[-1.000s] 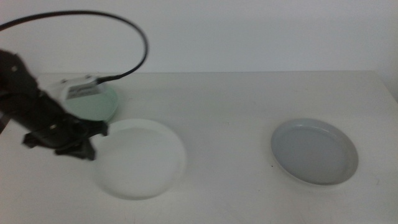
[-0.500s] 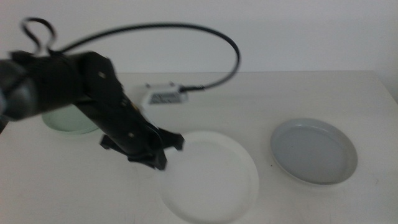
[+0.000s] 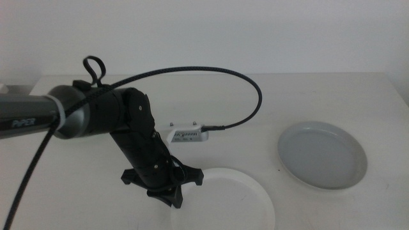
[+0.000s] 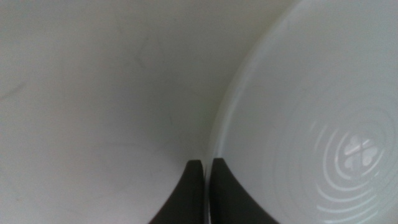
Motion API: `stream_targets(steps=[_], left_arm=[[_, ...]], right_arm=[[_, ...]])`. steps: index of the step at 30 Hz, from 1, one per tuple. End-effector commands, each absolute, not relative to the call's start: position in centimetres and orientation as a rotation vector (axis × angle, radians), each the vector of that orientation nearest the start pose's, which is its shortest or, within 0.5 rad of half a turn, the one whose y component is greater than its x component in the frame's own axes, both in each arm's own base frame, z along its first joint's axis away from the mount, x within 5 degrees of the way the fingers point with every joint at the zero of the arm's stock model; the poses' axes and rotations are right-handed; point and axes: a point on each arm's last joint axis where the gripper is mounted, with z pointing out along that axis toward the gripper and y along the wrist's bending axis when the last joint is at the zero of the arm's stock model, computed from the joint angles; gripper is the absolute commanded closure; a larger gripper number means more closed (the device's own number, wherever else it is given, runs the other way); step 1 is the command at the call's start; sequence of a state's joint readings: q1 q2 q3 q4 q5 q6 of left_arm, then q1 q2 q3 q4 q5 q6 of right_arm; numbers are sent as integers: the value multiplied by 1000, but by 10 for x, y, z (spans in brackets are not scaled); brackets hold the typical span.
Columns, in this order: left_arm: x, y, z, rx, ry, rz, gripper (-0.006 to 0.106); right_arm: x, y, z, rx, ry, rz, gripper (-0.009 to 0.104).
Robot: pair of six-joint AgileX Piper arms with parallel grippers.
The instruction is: Stack the three bowls on top of each other.
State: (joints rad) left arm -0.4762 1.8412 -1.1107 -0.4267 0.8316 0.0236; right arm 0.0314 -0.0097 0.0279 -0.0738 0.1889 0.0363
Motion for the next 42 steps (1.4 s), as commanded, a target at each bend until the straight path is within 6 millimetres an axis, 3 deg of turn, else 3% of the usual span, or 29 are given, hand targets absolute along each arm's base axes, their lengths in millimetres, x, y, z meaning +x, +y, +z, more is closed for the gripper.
stream_targets(steps=[1,4,7,10,12,14,16,23,27,35,42], left_arm=[[289,-185,181,304,3010,-593,100],[289,-184,180,315,3012,-577,99],[287,-183,180,356,3028,-567,87],[283,-180,183,450,3053,-560,61],[283,-177,189,521,3064,-538,35],[283,-172,199,568,3076,-521,11],[286,-165,217,578,3065,-511,-4],[311,-106,295,312,2847,-355,-4],[329,-61,312,195,2710,-201,-5],[362,35,300,-106,2547,-43,-5],[401,78,246,-216,2459,13,-5]], right_arm=[[55,0,198,-50,1580,-26,41],[55,0,198,-50,1580,-26,41],[55,0,198,-50,1580,-26,41],[55,0,198,-50,1580,-26,41],[55,0,198,-50,1580,-26,41],[55,0,198,-50,1580,-26,41],[55,0,198,-50,1580,-26,41],[55,0,198,-50,1580,-26,41],[55,0,198,-50,1580,-26,41],[55,0,198,-50,1580,-26,41],[55,0,198,-50,1580,-26,41]])
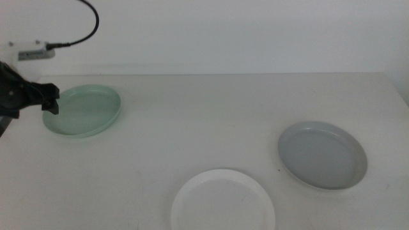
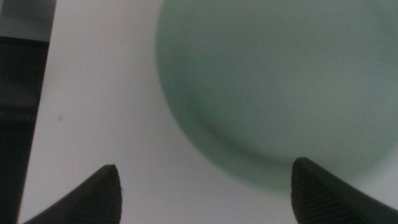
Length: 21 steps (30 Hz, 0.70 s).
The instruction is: Stack the three bowls on top of each other.
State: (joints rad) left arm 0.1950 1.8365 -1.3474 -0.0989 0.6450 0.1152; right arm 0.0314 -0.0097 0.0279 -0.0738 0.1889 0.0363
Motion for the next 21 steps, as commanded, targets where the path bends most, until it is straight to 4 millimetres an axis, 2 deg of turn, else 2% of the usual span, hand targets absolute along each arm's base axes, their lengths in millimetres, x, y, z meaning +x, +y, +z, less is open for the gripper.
stream_targets(steps=[1,8,11,13,16,20,21], left_arm=[[405,80,238,-232,2452,8,-5],[427,86,187,-269,2464,10,-4],[429,86,174,-274,2491,6,6],[429,86,170,-276,2503,4,22],[429,86,169,-278,2505,2,53],[431,86,173,-291,2477,1,100],[431,87,175,-294,2472,0,100]], right_arm=[[55,0,198,-50,1580,-26,41],[55,0,198,-50,1580,-26,41],[55,0,198,-50,1580,-26,41],[55,0,198,-50,1580,-26,41],[55,0,198,-50,1580,-26,41],[55,0,198,-50,1580,-26,41],[55,0,198,-50,1580,-26,41]])
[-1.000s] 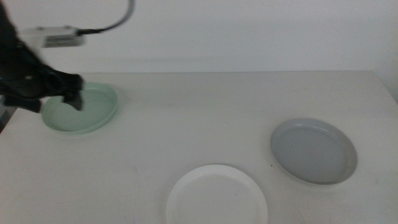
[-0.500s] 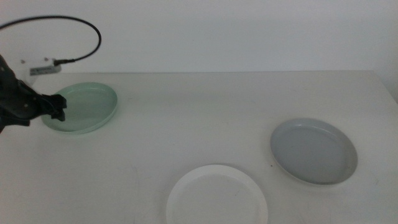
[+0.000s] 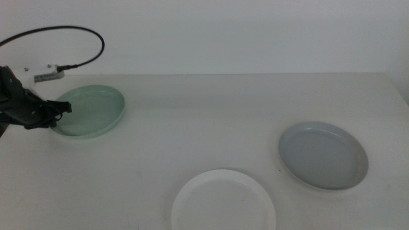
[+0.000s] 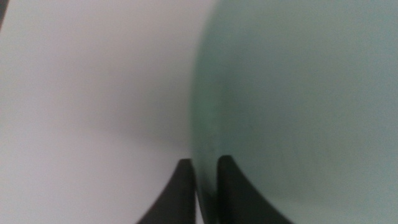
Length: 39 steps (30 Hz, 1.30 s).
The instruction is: Stack the three bowls on top of each other.
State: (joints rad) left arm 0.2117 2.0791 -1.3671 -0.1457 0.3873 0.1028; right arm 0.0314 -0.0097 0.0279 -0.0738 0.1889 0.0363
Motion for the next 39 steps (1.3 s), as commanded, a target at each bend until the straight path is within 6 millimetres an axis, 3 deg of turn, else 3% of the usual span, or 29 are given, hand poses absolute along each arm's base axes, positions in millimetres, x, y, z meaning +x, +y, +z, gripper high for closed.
stream_targets(steps=[1,5,9,13,18,22,28,39], left_arm=[[431,87,179,-298,2465,-1,100],[422,83,214,-311,2421,-15,100],[393,72,258,-328,2372,-83,100],[346,42,286,-250,2324,-142,100],[296,-4,306,-138,2321,-267,100],[273,-44,304,-22,2348,-395,100],[253,-98,277,183,2415,-497,100],[241,-149,228,314,2431,-533,100]], right_arm=[[55,0,198,-50,1580,-26,41],[55,0,198,-50,1580,-26,41],[55,0,198,-50,1580,-26,41],[55,0,198,-50,1580,-26,41],[55,0,198,-50,1580,-26,41],[55,0,198,-50,1580,-26,41],[55,0,198,-50,1580,-26,41],[55,0,198,-50,1580,-26,41]])
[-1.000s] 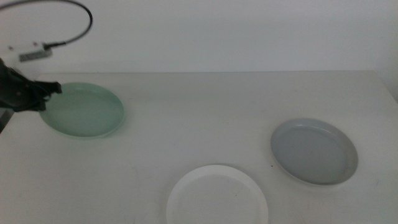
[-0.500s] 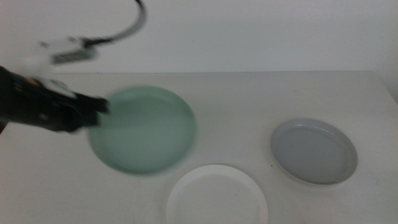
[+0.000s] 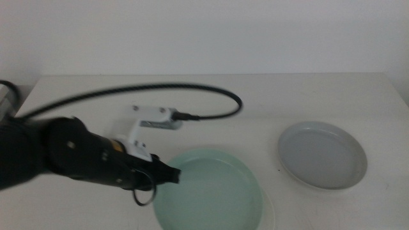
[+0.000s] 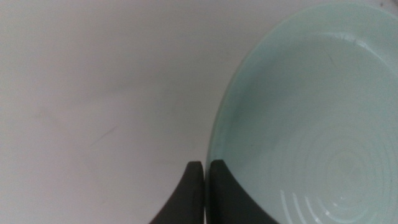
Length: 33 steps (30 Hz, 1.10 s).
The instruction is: Stack the three bowls on top of each other.
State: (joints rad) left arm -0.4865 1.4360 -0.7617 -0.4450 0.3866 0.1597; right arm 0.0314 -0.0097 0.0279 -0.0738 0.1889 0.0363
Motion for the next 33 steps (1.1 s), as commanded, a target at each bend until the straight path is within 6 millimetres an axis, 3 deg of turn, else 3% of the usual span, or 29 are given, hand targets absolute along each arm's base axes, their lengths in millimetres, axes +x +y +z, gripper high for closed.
stream_targets(steps=[1,7,13,17,20,23,25,30,33], left_arm=[[241,-153,224,317,2430,-534,100],[244,-169,203,348,2460,-526,100],[244,-173,194,334,2497,-531,97],[243,-172,197,335,2488,-535,73],[239,-170,207,359,2474,-547,41],[232,-162,231,459,2419,-549,11],[223,-154,257,548,2379,-565,-3],[186,-131,323,812,2268,-590,-5],[161,-116,350,859,2179,-582,-5]], right_arm=[[55,0,198,-50,1580,-26,41],[55,0,198,-50,1580,-26,41],[55,0,198,-50,1580,-26,41],[55,0,198,-50,1580,-26,41],[55,0,198,-50,1580,-26,41],[55,0,198,-50,1580,-26,41],[55,0,198,-50,1580,-26,41],[55,0,198,-50,1580,-26,41],[55,0,198,-50,1580,-26,41]])
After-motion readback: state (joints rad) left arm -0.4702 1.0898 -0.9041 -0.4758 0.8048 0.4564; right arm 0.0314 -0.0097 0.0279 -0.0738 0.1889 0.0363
